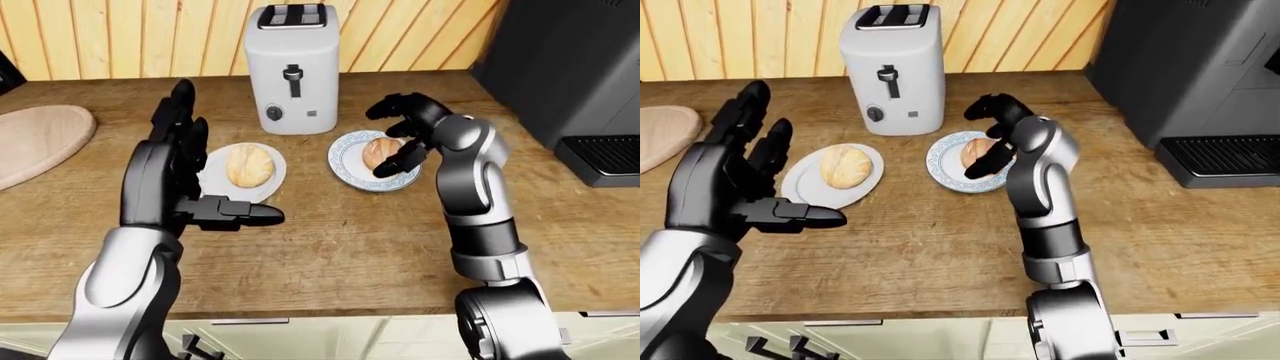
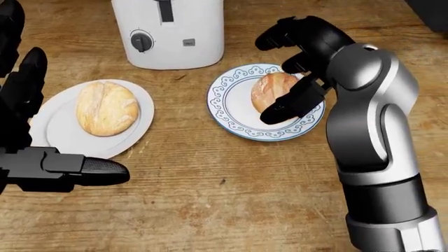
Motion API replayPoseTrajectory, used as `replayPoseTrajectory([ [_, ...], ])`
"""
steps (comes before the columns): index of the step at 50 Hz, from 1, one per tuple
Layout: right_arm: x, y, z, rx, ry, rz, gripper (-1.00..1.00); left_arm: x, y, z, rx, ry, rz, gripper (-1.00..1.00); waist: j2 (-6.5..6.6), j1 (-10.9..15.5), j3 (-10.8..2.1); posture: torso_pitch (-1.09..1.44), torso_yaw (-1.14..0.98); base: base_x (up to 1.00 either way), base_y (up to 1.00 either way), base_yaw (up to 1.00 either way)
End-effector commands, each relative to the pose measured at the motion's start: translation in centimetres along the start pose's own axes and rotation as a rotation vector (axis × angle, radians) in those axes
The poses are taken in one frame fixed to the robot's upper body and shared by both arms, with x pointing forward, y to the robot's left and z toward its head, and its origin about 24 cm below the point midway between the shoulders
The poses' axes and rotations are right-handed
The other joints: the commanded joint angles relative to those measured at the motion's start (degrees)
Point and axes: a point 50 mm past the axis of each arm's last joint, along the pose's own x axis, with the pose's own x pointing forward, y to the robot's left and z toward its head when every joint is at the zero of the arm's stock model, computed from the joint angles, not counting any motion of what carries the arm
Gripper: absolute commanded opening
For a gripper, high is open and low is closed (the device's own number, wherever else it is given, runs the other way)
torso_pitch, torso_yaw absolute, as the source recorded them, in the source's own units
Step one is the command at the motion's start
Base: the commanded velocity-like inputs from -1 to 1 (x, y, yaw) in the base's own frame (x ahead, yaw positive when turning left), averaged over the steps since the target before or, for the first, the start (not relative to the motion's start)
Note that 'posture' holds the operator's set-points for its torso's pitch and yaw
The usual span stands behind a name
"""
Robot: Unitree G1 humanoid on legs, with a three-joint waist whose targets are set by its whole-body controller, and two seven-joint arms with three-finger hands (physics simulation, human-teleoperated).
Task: Place all breads on the cutting board.
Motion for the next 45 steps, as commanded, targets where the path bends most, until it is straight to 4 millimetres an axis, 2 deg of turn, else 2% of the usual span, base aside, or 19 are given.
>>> replayPoseTrajectory([
  [1, -0.7, -1.3, 1.4, -0.025, -0.063, -0.066, 0.39, -0.2, 0.1, 1.1, 0.010, -0.075, 0.007, 1.00, 0.03, -0.01, -1.44, 0.00, 0.00, 0.00, 0.00, 0.00],
  [12, -0.1, -0.9, 0.8, -0.037, -0.047, -0.066, 0.29, -0.2, 0.0, 1.2, 0.011, -0.075, 0.006, 1.00, -0.02, 0.02, -1.58, 0.00, 0.00, 0.00, 0.00, 0.00],
  [14, 0.0, -0.7, 0.7, -0.040, -0.046, -0.064, 0.17, -0.2, 0.0, 1.2, 0.011, -0.075, 0.006, 1.00, -0.04, 0.01, -1.59, 0.00, 0.00, 0.00, 0.00, 0.00],
  [18, 0.0, -0.6, 0.7, -0.046, -0.047, -0.064, -0.27, -0.2, 0.1, 1.1, 0.010, -0.075, 0.006, 1.00, -0.08, 0.03, -1.65, 0.00, 0.00, 0.00, 0.00, 0.00],
  [33, -0.3, -0.9, 1.0, -0.080, -0.057, -0.089, -0.51, -0.2, 0.0, 1.2, 0.009, -0.076, 0.005, 1.00, -0.15, 0.00, -1.59, 0.00, 0.00, 0.00, 0.00, 0.00],
  [38, -1.5, -1.7, 2.0, -0.085, -0.088, -0.113, -0.73, -0.2, 0.0, 1.2, 0.010, -0.076, 0.005, 1.00, -0.16, 0.04, -1.48, 0.00, 0.00, 0.00, 0.00, 0.00],
  [45, -3.8, -3.3, 3.1, -0.052, -0.145, -0.145, -0.94, -0.2, 0.0, 1.4, 0.017, -0.077, 0.005, 1.00, -0.17, 0.10, -1.17, 0.00, 0.00, 0.00, 0.00, 0.00],
])
